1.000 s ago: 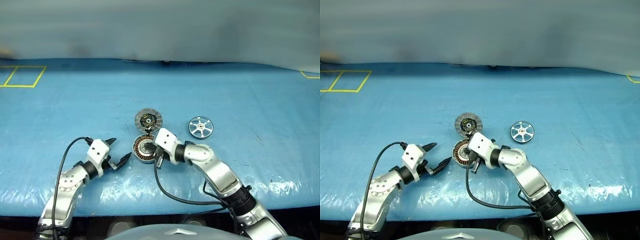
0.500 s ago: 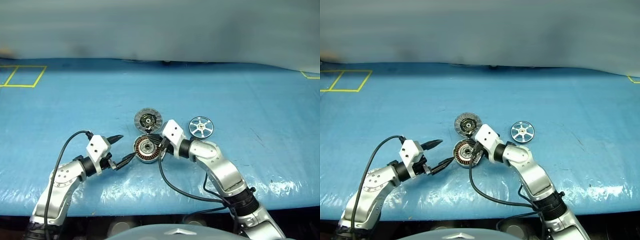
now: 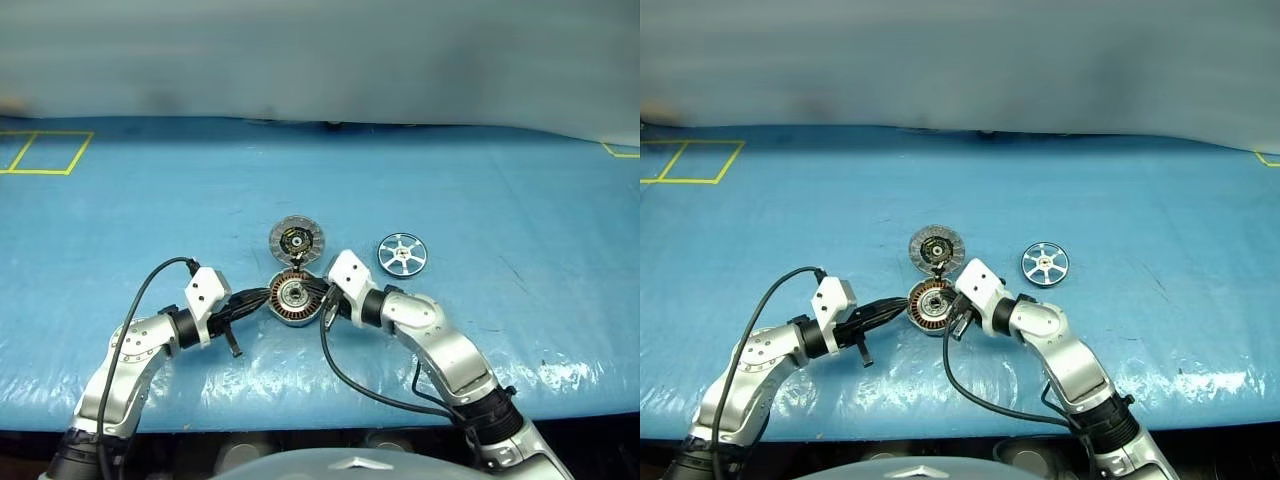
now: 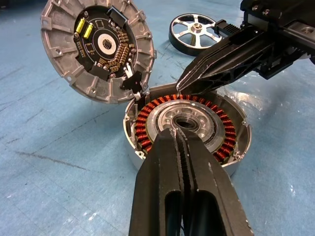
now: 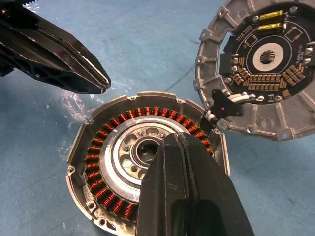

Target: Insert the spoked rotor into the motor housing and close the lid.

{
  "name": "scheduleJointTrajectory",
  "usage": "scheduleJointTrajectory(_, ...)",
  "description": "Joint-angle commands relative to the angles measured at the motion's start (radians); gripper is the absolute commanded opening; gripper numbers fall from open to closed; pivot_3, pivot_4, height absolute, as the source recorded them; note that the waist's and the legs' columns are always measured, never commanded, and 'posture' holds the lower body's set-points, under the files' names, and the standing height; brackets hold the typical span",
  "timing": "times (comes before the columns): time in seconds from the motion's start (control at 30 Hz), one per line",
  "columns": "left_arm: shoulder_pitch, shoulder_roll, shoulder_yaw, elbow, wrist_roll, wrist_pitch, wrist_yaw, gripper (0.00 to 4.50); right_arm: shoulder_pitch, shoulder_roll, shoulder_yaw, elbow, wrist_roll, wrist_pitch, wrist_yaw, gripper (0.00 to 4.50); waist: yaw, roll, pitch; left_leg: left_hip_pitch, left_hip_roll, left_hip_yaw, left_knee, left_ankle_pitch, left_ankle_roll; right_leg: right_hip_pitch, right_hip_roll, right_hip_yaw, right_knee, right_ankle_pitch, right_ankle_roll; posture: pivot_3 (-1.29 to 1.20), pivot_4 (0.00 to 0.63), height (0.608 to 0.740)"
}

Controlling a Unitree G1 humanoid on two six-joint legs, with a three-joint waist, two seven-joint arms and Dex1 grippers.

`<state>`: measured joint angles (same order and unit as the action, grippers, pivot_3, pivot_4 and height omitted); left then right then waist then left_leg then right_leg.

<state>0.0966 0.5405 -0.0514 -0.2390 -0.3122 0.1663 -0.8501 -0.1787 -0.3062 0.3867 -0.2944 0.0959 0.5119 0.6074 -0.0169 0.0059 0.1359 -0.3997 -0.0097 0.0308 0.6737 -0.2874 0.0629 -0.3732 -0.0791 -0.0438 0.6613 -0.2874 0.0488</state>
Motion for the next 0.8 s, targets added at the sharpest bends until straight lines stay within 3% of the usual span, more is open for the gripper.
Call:
scheduleJointTrajectory(0.03,-0.031,-0.01,-0.027,0.004,0.003,-0.009,-0.015,0.05,-0.009,0.009,0.006,-0.03,0.002,-0.012,-0.001,0.0,0.004,0.0,0.0,0.0,0.0,0.0,0.0,0.0,0.0,0.0,0.0,0.0,0.0,0.0,0.0,0.0,0.15,0.74)
scheduleJointTrajectory(0.43,-0.187,0.03,-0.101,0.162,-0.012,0.057,-0.185,0.05,0.019,0.036,0.0,-0.022,-0.023,-0.046,-0.054,0.0,0.005,0.0,0.0,0.0,0.0,0.0,0.001,0.0,0.0,0.0,0.002,0.0,0.001,0.0,0.0,0.0,0.15,0.74)
scheduleJointTrajectory(0.8,-0.262,0.004,-0.115,0.25,0.02,0.025,-0.207,0.05,0.061,0.044,-0.022,-0.058,-0.019,-0.056,-0.103,0.0,0.006,0.0,0.0,0.0,0.0,0.0,0.005,0.001,0.0,0.001,0.002,0.0,0.004,0.0,0.0,0.0,0.15,0.74)
